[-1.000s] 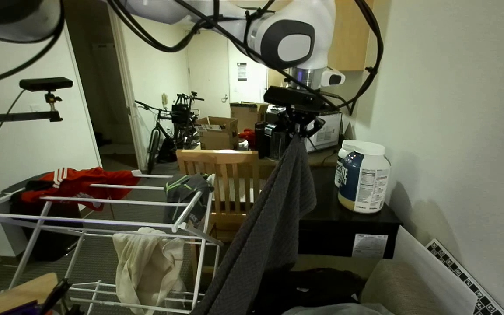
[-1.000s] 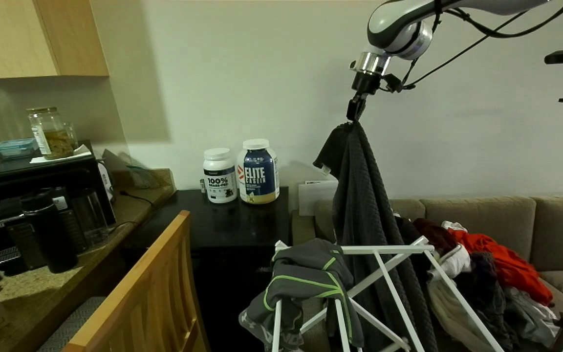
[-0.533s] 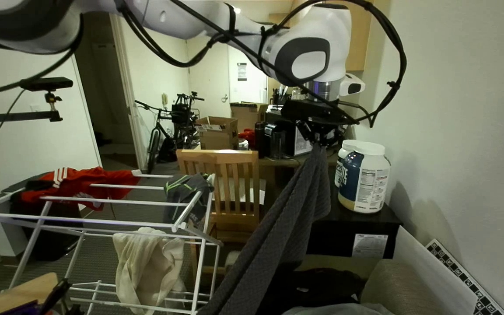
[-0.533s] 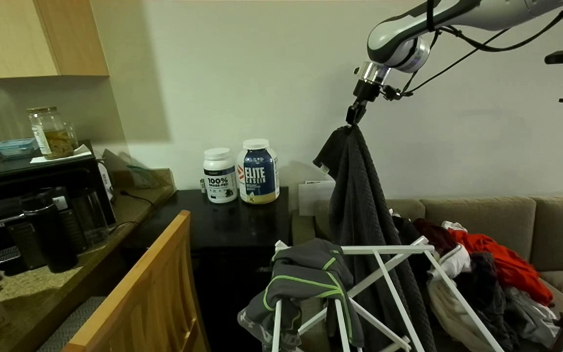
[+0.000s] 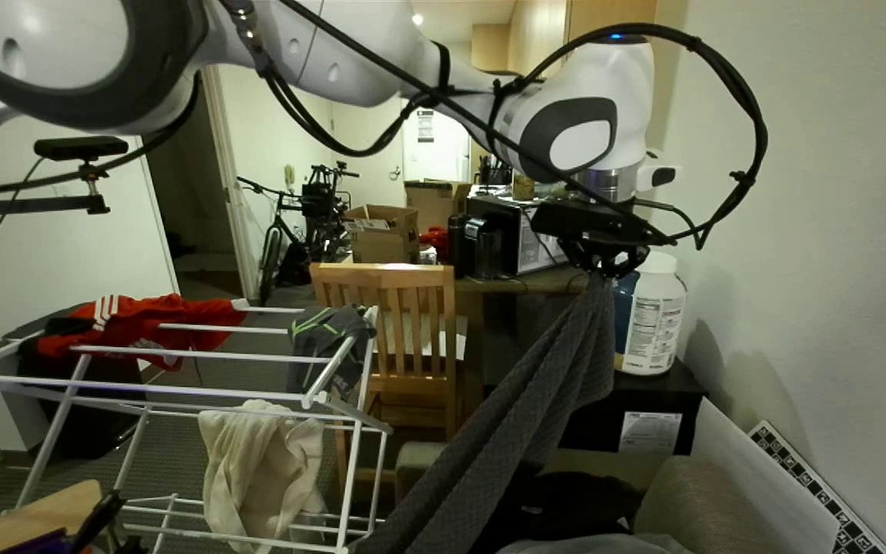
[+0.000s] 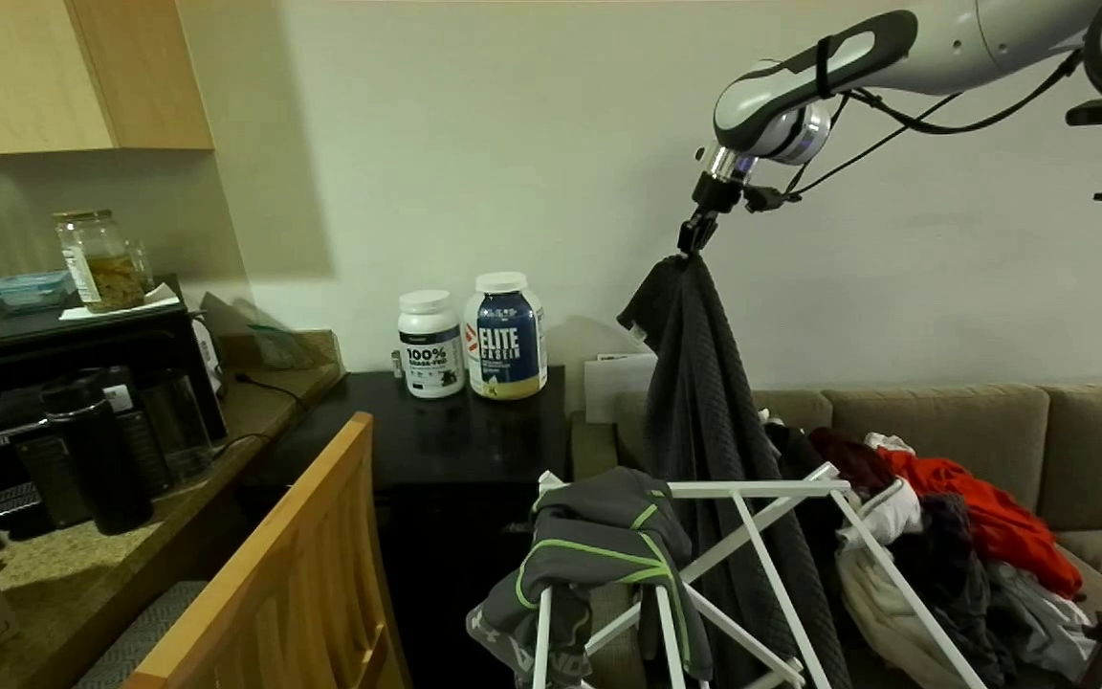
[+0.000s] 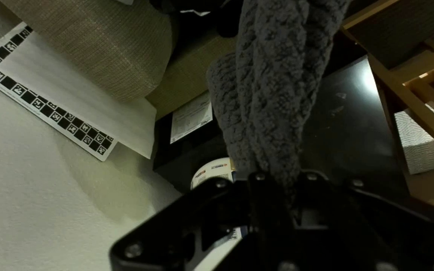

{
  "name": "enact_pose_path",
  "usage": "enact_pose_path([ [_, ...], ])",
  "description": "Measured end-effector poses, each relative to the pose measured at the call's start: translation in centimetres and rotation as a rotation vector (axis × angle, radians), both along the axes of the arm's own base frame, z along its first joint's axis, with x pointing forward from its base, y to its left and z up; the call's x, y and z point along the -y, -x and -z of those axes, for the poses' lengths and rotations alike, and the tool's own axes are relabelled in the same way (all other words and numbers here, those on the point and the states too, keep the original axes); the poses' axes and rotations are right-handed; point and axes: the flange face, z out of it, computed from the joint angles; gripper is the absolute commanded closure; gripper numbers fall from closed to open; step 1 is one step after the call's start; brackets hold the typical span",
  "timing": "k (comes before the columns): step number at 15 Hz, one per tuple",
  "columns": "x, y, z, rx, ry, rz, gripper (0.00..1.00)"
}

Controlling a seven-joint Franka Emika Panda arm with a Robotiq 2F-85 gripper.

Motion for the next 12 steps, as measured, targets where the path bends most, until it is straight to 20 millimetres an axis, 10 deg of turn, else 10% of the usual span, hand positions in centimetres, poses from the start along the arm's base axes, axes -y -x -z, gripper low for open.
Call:
enact_pose_path([
  [5, 4.4, -0.2, 1.6, -0.019, 0.044, 0.045, 0.97],
  [6, 5.2, 0.0, 1.9, -0.029, 0.047, 0.053, 0.68],
  [7, 5.9, 0.2, 2.1, -0.041, 0.049, 0.060, 0.97],
  [8, 6.5, 0.4, 2.2, -0.053, 0.049, 0.064, 0.94],
  [9, 7.1, 0.6, 2.2, -0.062, 0.048, 0.068, 0.62],
  [12, 8.5, 1.2, 1.1, -0.075, 0.049, 0.080, 0.59],
])
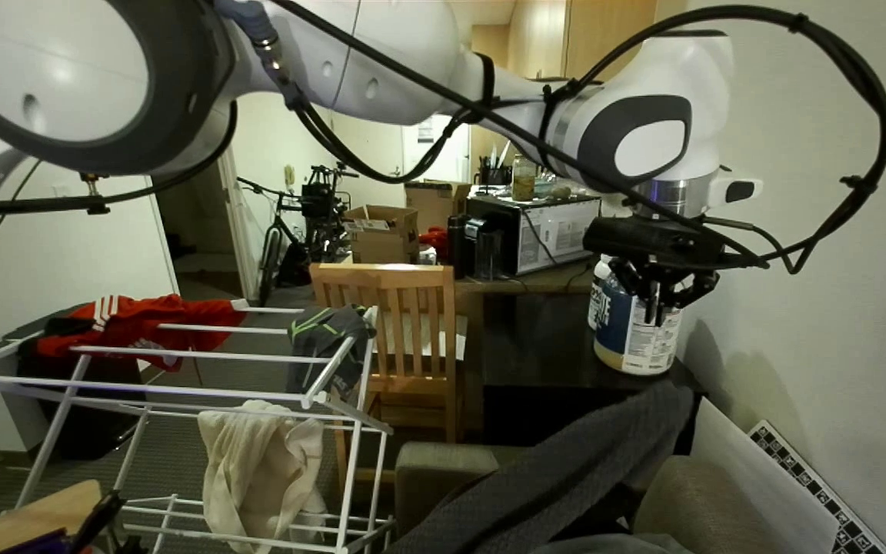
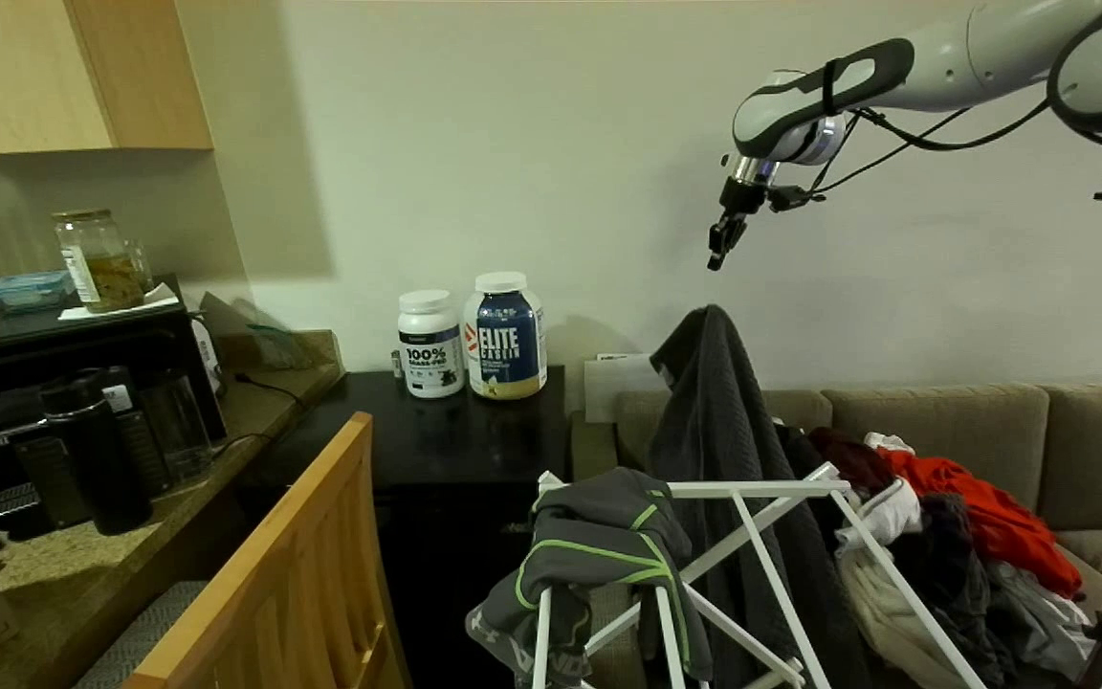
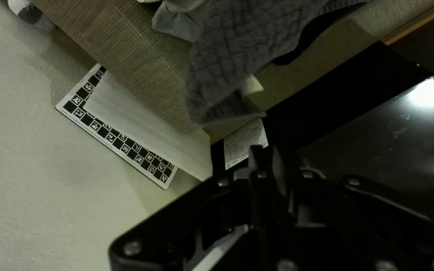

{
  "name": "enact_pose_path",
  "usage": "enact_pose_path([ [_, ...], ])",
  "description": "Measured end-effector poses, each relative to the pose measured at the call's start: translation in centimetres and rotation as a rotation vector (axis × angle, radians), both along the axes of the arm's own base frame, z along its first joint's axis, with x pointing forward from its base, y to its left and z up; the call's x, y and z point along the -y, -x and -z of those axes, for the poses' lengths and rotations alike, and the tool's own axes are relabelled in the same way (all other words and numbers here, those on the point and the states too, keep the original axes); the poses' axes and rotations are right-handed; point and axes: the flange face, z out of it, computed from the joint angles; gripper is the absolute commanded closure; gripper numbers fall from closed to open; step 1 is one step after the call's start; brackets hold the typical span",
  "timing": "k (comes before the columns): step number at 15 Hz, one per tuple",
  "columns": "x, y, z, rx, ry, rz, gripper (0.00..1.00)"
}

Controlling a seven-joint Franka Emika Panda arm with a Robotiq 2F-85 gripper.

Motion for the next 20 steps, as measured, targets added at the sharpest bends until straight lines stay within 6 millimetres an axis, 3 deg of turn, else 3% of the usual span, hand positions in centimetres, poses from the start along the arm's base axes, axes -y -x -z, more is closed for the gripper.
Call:
enact_pose_path([
  [3, 0.73, 0.53, -0.69, -0.032, -0.009, 0.003, 0.40],
  [4, 0.78, 0.72, -0.79, -0.049, -0.016, 0.001, 0.59],
  [7, 0.68, 0.70, -0.79, -0.052, -0.018, -0.001, 0.41],
  [20, 0.65, 0.68, -0.78, -0.052, -0.018, -0.001, 0.40],
])
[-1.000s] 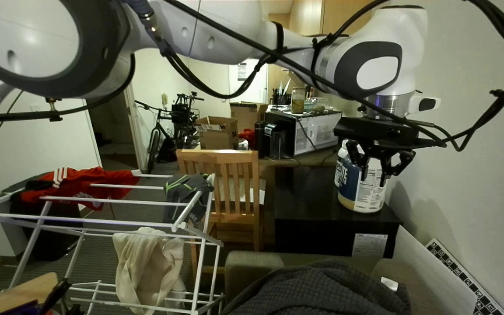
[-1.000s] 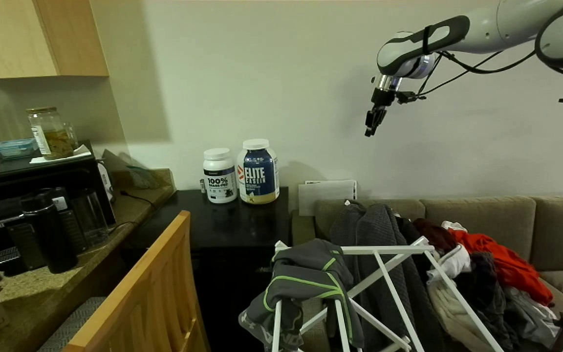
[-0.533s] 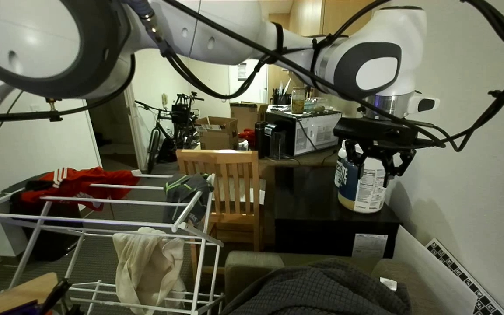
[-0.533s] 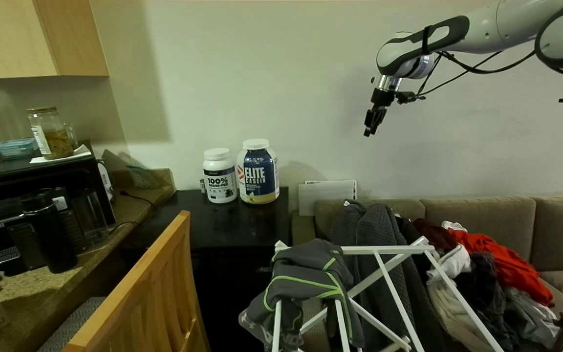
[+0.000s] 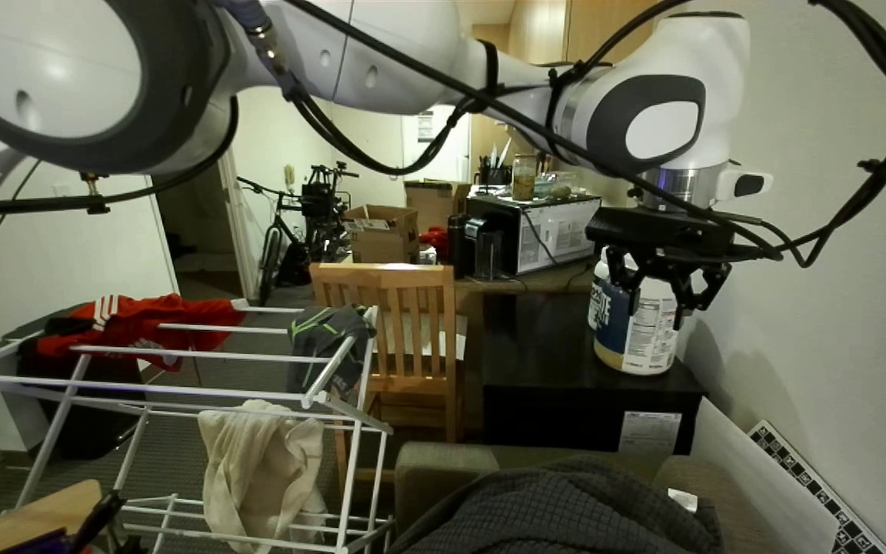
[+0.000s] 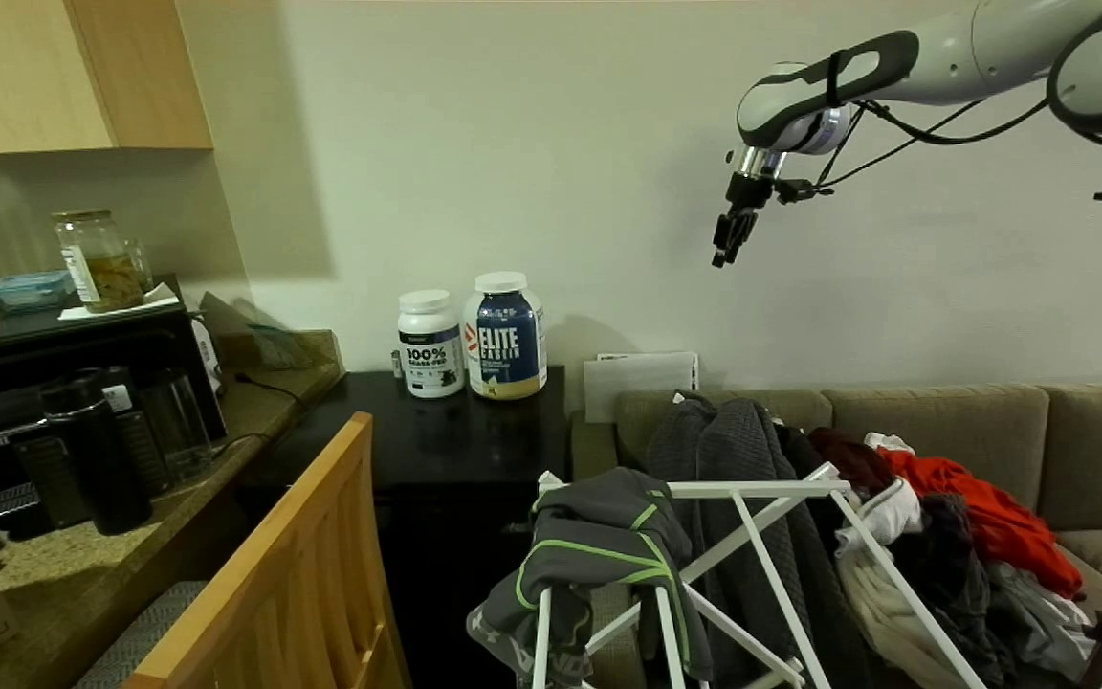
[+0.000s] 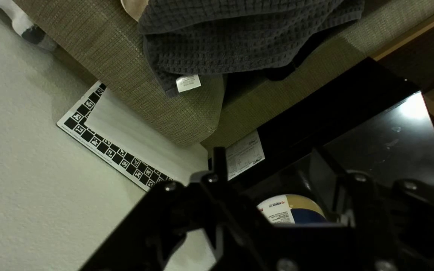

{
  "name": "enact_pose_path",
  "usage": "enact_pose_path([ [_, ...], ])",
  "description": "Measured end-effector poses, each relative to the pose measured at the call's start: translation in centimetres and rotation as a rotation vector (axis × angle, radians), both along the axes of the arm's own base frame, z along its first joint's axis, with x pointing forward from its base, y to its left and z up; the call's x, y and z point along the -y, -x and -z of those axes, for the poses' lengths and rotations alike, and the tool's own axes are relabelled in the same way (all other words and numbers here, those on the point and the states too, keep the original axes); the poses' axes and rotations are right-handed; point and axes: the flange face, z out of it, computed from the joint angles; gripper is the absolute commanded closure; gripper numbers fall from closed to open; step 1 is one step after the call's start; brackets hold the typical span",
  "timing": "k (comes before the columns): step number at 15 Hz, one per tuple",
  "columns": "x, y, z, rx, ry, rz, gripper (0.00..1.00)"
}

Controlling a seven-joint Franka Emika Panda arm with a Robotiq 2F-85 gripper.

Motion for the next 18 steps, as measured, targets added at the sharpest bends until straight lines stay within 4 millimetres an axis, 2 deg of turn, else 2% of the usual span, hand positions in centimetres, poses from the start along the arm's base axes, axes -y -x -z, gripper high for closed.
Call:
enact_pose_path([
  [11, 0.0, 0.0, 0.0, 0.000, 0.000, 0.000, 0.40],
  [12, 0.0, 0.0, 0.0, 0.000, 0.000, 0.000, 0.15],
  [13, 0.0, 0.0, 0.0, 0.000, 0.000, 0.000, 0.13],
  [15, -0.4, -0.2, 0.3, -0.003, -0.002, -0.006, 0.03],
  [18, -3.2, -1.6, 2.2, -0.022, -0.013, -0.024, 0.00],
])
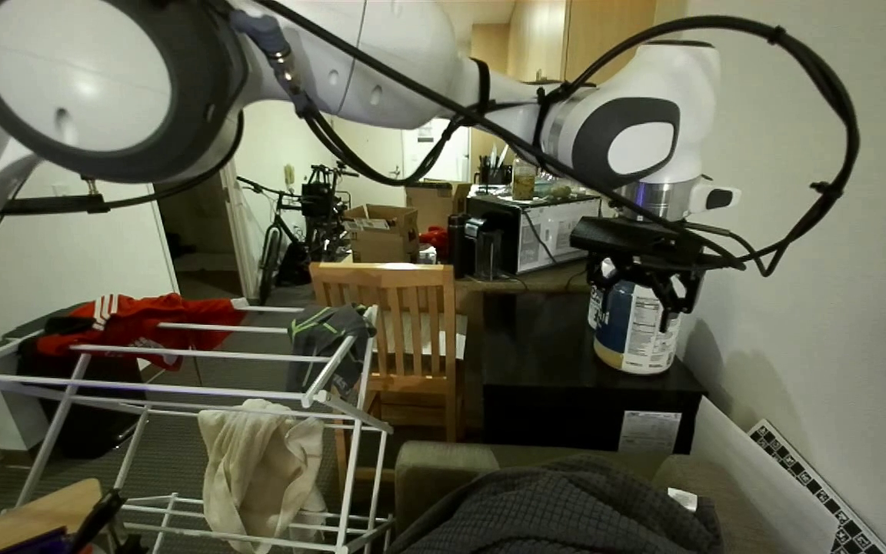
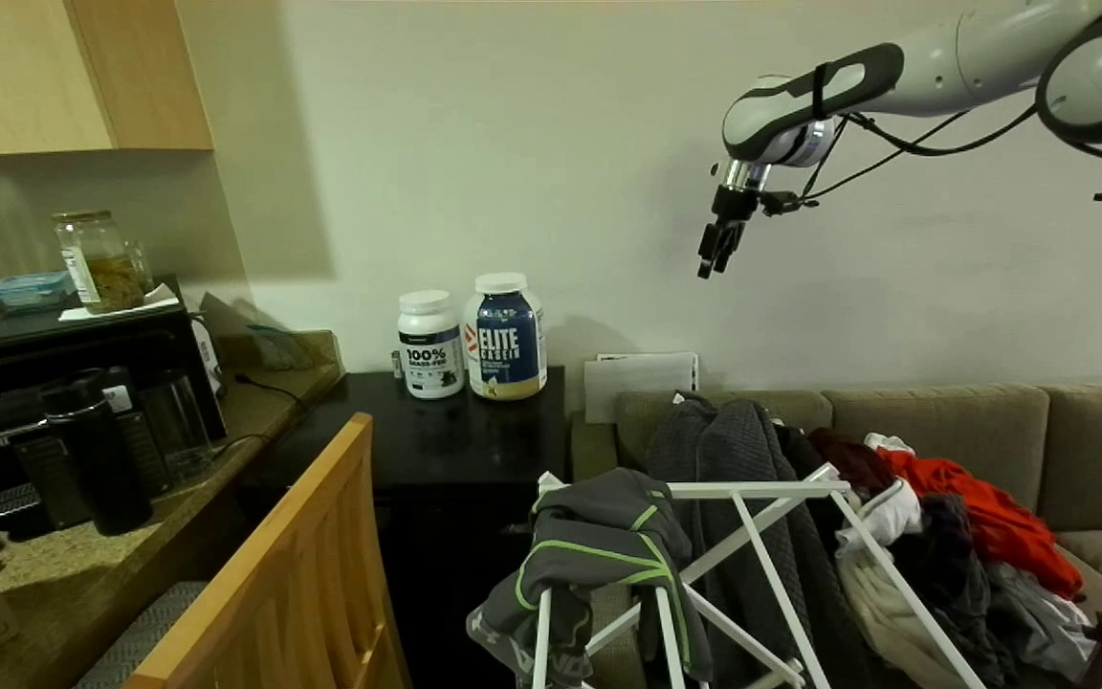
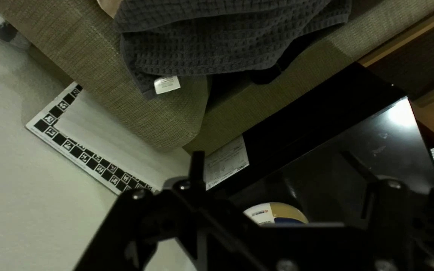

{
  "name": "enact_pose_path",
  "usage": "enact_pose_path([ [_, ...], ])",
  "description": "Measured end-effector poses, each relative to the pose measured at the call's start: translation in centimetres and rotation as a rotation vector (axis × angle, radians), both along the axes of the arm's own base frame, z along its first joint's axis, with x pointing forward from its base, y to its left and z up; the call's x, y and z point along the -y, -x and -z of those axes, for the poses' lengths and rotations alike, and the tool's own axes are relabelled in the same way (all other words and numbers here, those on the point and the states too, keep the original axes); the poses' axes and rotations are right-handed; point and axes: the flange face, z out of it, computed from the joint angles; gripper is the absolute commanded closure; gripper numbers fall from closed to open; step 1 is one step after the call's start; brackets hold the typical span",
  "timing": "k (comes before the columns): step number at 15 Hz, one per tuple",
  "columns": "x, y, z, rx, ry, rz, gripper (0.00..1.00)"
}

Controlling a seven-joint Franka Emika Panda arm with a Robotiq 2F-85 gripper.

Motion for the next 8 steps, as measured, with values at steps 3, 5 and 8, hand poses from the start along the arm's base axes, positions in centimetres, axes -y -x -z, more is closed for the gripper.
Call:
enact_pose_path([
  [3, -4.6, -2.3, 3.1, -0.027, -0.008, -0.002, 0.00],
  [5, -7.4, -3.7, 5.0, -0.047, 0.000, 0.015, 0.00],
  [8, -10.9, -5.4, 7.8, -0.070, 0.017, 0.051, 0.00],
])
